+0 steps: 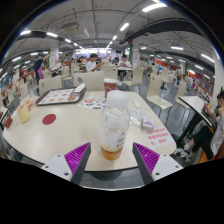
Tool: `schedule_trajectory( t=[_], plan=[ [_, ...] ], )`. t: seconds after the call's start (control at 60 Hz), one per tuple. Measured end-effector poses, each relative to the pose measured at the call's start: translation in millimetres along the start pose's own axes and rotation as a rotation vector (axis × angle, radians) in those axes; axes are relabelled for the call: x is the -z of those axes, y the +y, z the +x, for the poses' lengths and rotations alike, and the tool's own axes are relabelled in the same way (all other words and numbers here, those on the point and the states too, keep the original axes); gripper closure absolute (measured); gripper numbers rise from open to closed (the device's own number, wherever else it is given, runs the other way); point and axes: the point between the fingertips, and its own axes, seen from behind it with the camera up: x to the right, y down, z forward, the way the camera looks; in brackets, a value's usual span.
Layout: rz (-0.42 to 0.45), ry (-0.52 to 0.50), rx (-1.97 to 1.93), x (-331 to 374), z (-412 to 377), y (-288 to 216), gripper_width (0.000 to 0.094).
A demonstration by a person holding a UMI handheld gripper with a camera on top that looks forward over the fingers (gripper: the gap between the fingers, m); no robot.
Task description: Pour water
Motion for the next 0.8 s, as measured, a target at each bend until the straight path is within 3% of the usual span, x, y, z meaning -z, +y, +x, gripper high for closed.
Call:
schedule_trajectory(
  t=[0.183, 0.267, 0.283, 0.467, 0.65, 0.8],
  plan=[
    [0.065, -0.041, -0.014, -49, 5, -26, 0.0129],
    [0.093, -0.058, -0.013, -59, -1, -35, 0.0295],
    [0.099, -0.056, -0.013, -61, -1, -36, 0.0374],
    [0.130, -0.043, -0.024, -66, -3, -42, 0.0478],
    [0.102, 0.008, 0.007, -69, -6, -44, 0.0479],
    [0.117, 0.117, 0.099, -59, -10, -75, 0.0481]
  ],
)
